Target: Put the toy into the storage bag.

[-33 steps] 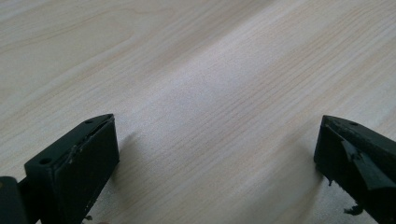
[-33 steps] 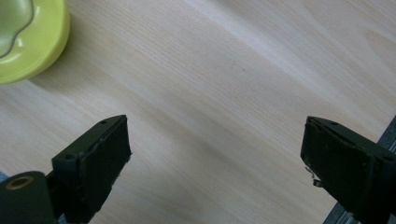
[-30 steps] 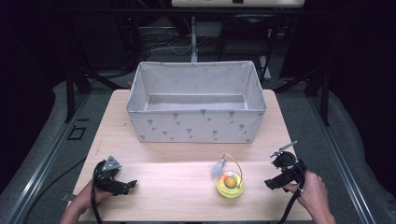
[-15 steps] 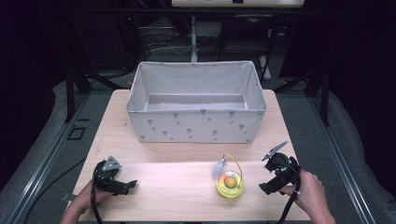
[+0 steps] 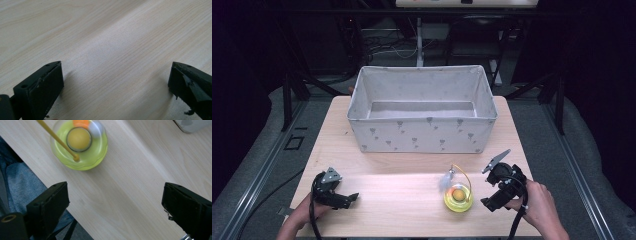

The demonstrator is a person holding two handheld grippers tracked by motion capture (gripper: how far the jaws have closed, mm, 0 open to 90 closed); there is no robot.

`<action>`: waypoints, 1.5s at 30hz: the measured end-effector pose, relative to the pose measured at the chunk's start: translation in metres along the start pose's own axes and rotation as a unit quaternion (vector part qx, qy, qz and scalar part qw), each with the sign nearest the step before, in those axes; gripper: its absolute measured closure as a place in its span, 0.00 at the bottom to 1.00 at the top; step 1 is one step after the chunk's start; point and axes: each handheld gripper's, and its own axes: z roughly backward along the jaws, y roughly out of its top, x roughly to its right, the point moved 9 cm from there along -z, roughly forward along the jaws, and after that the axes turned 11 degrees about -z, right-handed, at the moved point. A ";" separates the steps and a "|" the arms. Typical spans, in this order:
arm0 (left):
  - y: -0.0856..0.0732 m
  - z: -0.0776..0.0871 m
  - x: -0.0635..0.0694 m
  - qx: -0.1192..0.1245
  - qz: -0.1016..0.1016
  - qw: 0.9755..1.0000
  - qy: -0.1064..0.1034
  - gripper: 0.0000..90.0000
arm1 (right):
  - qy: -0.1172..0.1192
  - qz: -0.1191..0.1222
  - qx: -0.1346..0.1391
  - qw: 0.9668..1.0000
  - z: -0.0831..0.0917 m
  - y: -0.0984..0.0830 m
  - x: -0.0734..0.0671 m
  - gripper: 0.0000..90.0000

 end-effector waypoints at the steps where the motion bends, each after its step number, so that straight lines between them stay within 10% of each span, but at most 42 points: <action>1: 0.000 0.000 0.000 0.000 0.001 1.000 0.000 0.00 | 0.000 0.004 -0.001 1.000 0.001 0.002 -0.003 0.07; 20: 0.000 0.000 0.000 0.001 0.001 1.000 0.003 0.00 | 0.024 0.040 -0.003 0.999 0.006 0.029 -0.032 0.02; 38: 0.000 0.000 0.000 0.001 0.000 1.000 0.002 0.00 | 0.014 0.079 -0.013 0.997 0.016 0.048 -0.047 0.68; 45: 0.000 0.000 0.000 0.001 0.000 1.000 0.002 0.00 | 0.021 0.091 -0.016 0.996 0.018 0.048 -0.051 0.77</action>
